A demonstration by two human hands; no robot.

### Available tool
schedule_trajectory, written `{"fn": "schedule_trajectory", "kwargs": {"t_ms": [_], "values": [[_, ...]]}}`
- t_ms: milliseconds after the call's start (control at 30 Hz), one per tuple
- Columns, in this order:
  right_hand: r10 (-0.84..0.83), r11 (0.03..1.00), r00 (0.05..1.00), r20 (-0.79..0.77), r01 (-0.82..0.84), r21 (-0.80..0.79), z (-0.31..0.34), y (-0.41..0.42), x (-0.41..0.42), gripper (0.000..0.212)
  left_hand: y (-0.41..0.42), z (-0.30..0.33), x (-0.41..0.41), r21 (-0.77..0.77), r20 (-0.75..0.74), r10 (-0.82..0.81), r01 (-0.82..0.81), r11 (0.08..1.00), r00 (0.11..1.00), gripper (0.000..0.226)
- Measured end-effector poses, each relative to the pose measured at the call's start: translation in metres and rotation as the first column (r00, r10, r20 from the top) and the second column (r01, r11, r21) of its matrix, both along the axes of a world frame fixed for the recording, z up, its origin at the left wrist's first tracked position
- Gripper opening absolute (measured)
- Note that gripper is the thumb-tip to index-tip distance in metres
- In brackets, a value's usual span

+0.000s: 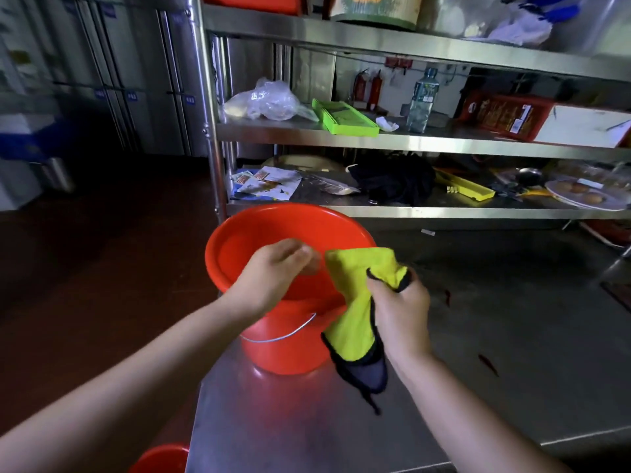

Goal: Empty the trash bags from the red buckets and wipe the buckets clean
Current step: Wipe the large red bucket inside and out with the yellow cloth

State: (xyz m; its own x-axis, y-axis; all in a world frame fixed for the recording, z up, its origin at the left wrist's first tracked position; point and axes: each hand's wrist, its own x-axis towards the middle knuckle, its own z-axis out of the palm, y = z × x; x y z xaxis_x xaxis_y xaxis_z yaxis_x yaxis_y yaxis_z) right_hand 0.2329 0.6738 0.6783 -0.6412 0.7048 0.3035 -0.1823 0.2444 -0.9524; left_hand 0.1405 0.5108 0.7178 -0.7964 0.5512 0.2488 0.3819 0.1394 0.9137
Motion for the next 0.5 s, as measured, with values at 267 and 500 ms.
{"fn": "schedule_trajectory", "kwargs": {"t_ms": [267, 500], "values": [[-0.116, 0.993, 0.992, -0.049, 0.117, 0.008, 0.005, 0.033, 0.026, 0.008, -0.020, -0.079, 0.016, -0.540, -0.800, -0.202, -0.533, 0.651, 0.564, 0.068], [-0.104, 0.989, 0.995, -0.005, 0.104, 0.106, 0.000, 0.021, 0.033, 0.013, -0.043, -0.030, -0.018, -0.395, -0.798, -0.015, -0.504, 0.768, 0.602, 0.042]]}}
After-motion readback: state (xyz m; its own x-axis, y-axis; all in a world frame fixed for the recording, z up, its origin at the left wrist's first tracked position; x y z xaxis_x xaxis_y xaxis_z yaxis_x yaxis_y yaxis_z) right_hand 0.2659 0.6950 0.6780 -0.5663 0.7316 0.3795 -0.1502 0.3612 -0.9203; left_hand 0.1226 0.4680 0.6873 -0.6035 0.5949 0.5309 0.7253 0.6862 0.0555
